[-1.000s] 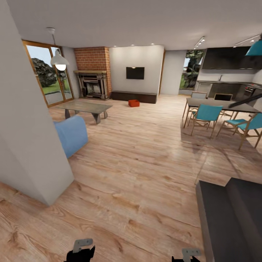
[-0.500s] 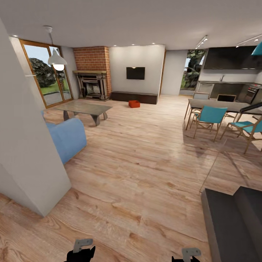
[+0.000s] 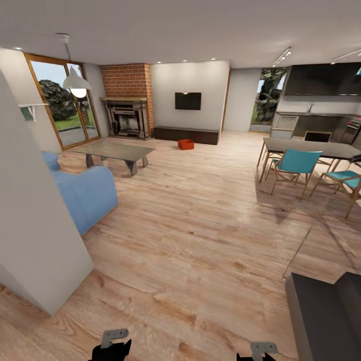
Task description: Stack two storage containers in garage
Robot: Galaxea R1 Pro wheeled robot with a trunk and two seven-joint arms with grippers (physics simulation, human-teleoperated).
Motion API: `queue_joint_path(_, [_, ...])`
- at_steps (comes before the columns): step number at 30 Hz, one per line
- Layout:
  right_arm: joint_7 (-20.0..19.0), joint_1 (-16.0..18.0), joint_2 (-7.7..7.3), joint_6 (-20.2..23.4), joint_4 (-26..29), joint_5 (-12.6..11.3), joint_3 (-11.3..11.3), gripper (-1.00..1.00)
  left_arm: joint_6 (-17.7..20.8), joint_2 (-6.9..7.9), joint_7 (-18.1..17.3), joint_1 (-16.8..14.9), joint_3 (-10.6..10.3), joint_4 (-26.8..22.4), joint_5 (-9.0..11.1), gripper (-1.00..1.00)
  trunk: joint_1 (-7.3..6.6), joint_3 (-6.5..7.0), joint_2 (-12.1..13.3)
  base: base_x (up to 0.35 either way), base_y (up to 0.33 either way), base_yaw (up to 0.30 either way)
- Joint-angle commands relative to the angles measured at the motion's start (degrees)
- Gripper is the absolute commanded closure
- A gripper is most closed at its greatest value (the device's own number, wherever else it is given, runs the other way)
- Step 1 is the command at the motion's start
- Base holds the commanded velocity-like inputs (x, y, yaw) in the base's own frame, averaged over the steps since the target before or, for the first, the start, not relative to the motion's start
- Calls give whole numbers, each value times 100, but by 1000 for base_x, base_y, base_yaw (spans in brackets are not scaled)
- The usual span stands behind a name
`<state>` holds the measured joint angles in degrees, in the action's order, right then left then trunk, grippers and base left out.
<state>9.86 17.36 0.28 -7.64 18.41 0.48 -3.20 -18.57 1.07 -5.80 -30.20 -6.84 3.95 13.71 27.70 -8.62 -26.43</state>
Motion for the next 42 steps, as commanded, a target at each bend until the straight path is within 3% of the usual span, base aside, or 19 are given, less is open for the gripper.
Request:
queue_joint_path(1, [42, 5, -2, -9, -4, 5, -33, -100, -38, -1, -36, -12, -46, 27, 61, -100, 6, -11, -10, 329, 0, 174])
queue_joint_path(29, [42, 5, -2, -9, -4, 2, -31, -100, -37, -39, 39, -12, -46, 27, 61, -100, 6, -11, -10, 329, -20, 247])
queue_joint_path(42, [42, 5, -2, -9, -4, 5, -31, -100, -35, -52, 131, -12, -46, 27, 61, -100, 6, -11, -10, 329, -159, 22])
